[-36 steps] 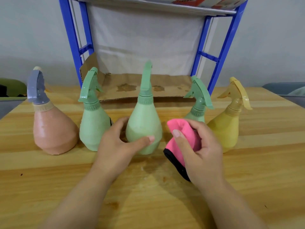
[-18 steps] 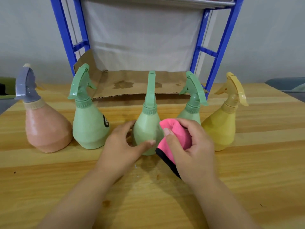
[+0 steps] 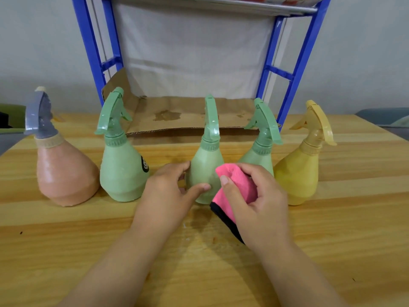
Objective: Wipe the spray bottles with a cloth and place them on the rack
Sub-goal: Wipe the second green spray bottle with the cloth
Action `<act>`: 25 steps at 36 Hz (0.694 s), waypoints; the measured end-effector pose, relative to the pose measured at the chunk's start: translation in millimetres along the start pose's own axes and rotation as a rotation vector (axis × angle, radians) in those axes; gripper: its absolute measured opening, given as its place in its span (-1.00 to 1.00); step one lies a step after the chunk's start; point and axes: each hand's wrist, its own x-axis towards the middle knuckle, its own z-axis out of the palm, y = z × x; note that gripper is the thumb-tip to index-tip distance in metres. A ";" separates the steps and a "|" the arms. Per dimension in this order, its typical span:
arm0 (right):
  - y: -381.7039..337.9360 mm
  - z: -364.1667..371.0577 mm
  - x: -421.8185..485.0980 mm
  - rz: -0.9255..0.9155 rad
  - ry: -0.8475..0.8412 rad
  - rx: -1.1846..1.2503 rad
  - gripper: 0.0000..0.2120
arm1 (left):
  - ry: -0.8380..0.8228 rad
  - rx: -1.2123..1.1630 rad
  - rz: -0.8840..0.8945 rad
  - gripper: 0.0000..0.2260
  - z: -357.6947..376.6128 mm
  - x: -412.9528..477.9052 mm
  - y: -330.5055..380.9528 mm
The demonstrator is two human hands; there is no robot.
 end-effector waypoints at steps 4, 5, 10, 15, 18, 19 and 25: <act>-1.1 1.3 -0.8 -0.001 -0.011 -0.019 -0.78 | -0.005 0.033 0.023 -0.51 -5.3 -2.7 -1.8; -1.6 1.7 -0.9 -0.002 -0.017 -0.021 -0.79 | 0.006 0.027 0.023 -0.55 -7.5 -3.8 -2.1; -8.8 7.0 -2.4 -0.067 -0.035 -0.043 -0.76 | 0.064 -0.053 -0.008 -0.79 -23.8 -10.2 -5.2; -25.6 13.9 1.8 -0.145 -0.050 -0.052 -0.80 | 0.204 -0.198 -0.045 -0.90 -46.2 -11.8 -7.9; -38.2 18.0 7.3 -0.164 -0.084 -0.037 -0.80 | 0.259 -0.236 -0.055 -0.90 -60.6 -11.3 -14.2; -42.5 20.0 9.1 -0.160 -0.097 -0.028 -0.80 | 0.275 -0.235 -0.058 -0.90 -65.8 -11.2 -16.8; -66.7 39.5 19.8 -0.186 -0.130 0.016 -0.82 | 0.421 -0.209 -0.077 -0.89 -88.5 -4.0 -27.0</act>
